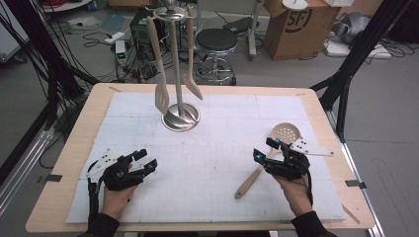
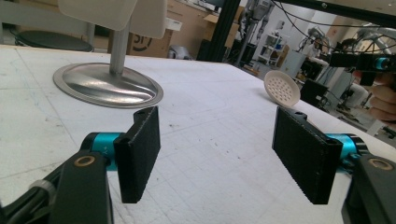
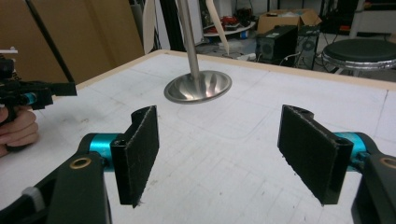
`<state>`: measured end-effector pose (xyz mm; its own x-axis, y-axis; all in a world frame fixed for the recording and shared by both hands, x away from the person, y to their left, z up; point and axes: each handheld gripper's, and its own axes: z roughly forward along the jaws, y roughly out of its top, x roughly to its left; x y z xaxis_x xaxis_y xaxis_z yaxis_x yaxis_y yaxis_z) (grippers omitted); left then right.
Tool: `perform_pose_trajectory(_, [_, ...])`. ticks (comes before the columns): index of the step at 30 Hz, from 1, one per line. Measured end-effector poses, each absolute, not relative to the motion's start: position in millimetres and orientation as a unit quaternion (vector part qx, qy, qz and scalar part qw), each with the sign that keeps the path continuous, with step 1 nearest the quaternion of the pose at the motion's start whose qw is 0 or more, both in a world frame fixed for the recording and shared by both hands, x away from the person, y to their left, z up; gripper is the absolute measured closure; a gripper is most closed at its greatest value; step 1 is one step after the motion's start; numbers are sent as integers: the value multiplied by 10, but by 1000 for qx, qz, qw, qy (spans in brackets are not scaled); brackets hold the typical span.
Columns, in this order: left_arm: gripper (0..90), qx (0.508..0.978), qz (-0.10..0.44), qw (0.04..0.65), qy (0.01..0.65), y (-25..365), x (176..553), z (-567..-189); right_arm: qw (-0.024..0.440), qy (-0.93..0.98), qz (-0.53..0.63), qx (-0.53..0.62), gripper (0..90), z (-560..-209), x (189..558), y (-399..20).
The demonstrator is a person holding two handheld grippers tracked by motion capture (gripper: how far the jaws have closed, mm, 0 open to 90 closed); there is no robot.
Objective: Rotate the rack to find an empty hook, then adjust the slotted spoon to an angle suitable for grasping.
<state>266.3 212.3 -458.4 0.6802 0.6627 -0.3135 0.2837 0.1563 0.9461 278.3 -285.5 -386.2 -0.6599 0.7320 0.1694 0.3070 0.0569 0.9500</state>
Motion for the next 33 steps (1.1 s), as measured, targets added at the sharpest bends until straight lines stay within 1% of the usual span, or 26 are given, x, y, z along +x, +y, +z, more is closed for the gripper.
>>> perform_pose_trajectory(4, [328,635,144,660,375,2120,2665,-4582,177,703,577,375,294,-3932,2772,-2903])
perform_pose_trajectory(5, [328,634,144,660,375,2118,2665,-4583,176,705,576,375,308,-3950,2769,-2915])
perform_pose_trajectory(10, [328,634,144,660,376,2117,2663,-4583,160,720,568,366,454,-4001,2731,-2962])
perform_pose_trajectory(11, [328,634,145,660,376,2115,2662,-4583,150,722,569,364,483,-4010,2727,-2972])
perform_pose_trajectory(12, [328,634,145,660,376,2115,2662,-4583,150,723,568,363,492,-4023,2726,-2983])
perform_pose_trajectory(15, [328,635,146,659,374,2120,2657,-4582,136,728,564,365,566,-4066,2723,-3023])
perform_pose_trajectory(16, [328,635,146,660,374,2117,2657,-4582,133,728,563,367,610,-4080,2723,-3035])
perform_pose_trajectory(18, [328,637,146,659,373,2116,2655,-4582,122,732,558,370,665,-4101,2724,-3063])
perform_pose_trajectory(19, [328,637,146,659,373,2114,2656,-4582,124,733,554,374,727,-4114,2726,-3077])
perform_pose_trajectory(21, [328,637,146,658,374,2111,2657,-4582,112,735,548,383,766,-4146,2731,-3106])
perform_pose_trajectory(22, [328,638,146,657,374,2111,2657,-4581,106,737,544,386,812,-4167,2733,-3121])
perform_pose_trajectory(23, [328,638,146,657,373,2109,2658,-4581,99,741,540,386,835,-4189,2734,-3132])
perform_pose_trajectory(27, [328,638,146,658,373,2109,2655,-4582,82,754,521,391,893,-4287,2721,-3184])
perform_pose_trajectory(33, [328,637,146,659,373,2111,2656,-4582,42,788,473,391,894,-4409,2760,-3220])
